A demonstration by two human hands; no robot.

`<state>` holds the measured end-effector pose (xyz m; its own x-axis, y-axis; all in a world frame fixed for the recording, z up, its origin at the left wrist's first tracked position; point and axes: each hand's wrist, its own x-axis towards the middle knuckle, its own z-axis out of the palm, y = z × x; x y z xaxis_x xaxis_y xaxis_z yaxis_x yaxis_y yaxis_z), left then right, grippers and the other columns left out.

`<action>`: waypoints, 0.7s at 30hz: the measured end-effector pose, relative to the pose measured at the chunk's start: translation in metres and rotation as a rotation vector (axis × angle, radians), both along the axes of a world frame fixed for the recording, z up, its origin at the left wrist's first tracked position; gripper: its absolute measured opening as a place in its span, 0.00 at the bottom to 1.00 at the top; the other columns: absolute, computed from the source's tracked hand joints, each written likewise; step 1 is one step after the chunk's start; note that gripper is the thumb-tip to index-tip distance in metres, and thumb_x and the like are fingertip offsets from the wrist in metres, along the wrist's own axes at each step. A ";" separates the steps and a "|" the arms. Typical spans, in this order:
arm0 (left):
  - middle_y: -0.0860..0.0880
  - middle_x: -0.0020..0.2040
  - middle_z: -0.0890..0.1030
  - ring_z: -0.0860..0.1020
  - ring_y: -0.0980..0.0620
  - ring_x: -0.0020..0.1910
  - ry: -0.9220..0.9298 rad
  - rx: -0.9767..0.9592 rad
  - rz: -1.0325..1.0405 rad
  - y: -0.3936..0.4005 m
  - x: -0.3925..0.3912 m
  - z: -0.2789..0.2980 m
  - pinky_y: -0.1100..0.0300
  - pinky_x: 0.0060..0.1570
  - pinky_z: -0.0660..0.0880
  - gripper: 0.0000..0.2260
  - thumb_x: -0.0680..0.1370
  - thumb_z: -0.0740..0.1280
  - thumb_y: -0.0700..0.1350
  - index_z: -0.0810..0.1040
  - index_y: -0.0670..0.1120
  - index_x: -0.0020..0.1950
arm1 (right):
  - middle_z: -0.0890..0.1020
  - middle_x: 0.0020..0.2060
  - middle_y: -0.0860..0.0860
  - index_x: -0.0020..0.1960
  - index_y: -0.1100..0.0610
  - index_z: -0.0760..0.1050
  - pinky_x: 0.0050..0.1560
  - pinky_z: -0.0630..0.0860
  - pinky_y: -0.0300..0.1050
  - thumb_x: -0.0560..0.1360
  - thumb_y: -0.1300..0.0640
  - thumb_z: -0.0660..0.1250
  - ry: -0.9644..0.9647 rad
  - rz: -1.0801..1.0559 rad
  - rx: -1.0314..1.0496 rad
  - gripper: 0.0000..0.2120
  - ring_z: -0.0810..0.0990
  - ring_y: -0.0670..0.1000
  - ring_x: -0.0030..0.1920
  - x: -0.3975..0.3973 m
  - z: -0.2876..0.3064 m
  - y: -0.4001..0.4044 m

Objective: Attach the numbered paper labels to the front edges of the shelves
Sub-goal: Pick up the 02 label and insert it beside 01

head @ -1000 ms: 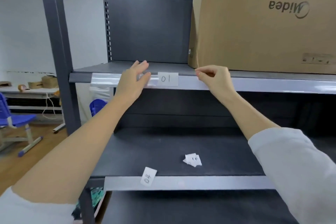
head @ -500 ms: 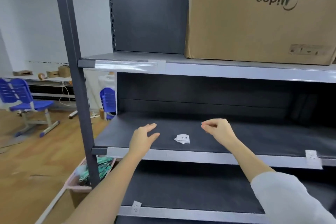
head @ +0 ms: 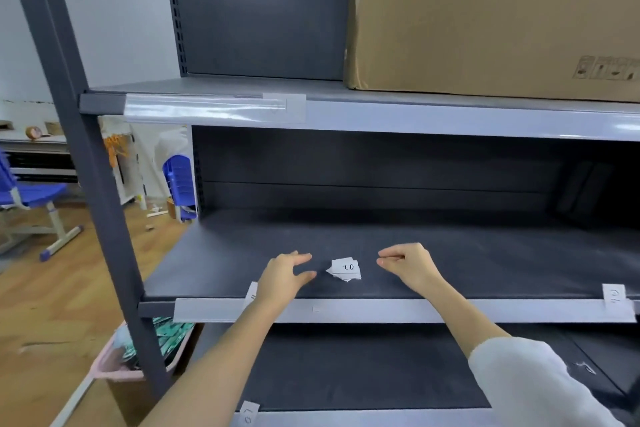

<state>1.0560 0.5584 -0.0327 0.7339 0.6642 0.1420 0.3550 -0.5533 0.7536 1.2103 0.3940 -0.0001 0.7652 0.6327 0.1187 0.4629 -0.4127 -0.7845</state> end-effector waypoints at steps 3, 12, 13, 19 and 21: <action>0.49 0.74 0.63 0.61 0.48 0.73 0.105 0.008 -0.054 0.015 0.031 -0.017 0.51 0.70 0.62 0.21 0.74 0.67 0.48 0.70 0.52 0.67 | 0.82 0.52 0.57 0.58 0.62 0.77 0.54 0.71 0.37 0.72 0.60 0.68 -0.010 0.026 -0.079 0.15 0.79 0.52 0.55 0.029 -0.021 0.017; 0.56 0.74 0.63 0.52 0.61 0.75 0.215 -0.031 -0.143 0.052 0.108 -0.065 0.53 0.72 0.59 0.29 0.71 0.70 0.47 0.65 0.53 0.70 | 0.70 0.35 0.47 0.61 0.60 0.75 0.45 0.67 0.38 0.70 0.58 0.72 -0.085 0.292 -0.325 0.21 0.71 0.47 0.37 0.097 -0.074 0.072; 0.58 0.73 0.63 0.52 0.61 0.75 0.232 -0.009 -0.159 0.054 0.113 -0.066 0.52 0.72 0.60 0.28 0.72 0.70 0.47 0.65 0.53 0.70 | 0.70 0.37 0.49 0.60 0.60 0.75 0.44 0.67 0.38 0.69 0.58 0.72 -0.093 0.323 -0.333 0.20 0.69 0.46 0.36 0.099 -0.075 0.076; 0.59 0.70 0.69 0.53 0.61 0.75 0.225 -0.031 -0.197 0.067 0.122 -0.071 0.49 0.72 0.60 0.24 0.69 0.72 0.46 0.73 0.53 0.64 | 0.67 0.34 0.46 0.61 0.51 0.76 0.36 0.64 0.32 0.70 0.59 0.71 -0.088 0.421 -0.279 0.20 0.67 0.42 0.33 0.105 -0.078 0.083; 0.57 0.70 0.69 0.53 0.60 0.75 0.206 -0.034 -0.184 0.069 0.122 -0.070 0.50 0.72 0.60 0.23 0.69 0.72 0.46 0.74 0.53 0.63 | 0.67 0.34 0.45 0.60 0.49 0.77 0.36 0.64 0.32 0.70 0.59 0.71 -0.073 0.411 -0.266 0.19 0.67 0.43 0.33 0.107 -0.077 0.083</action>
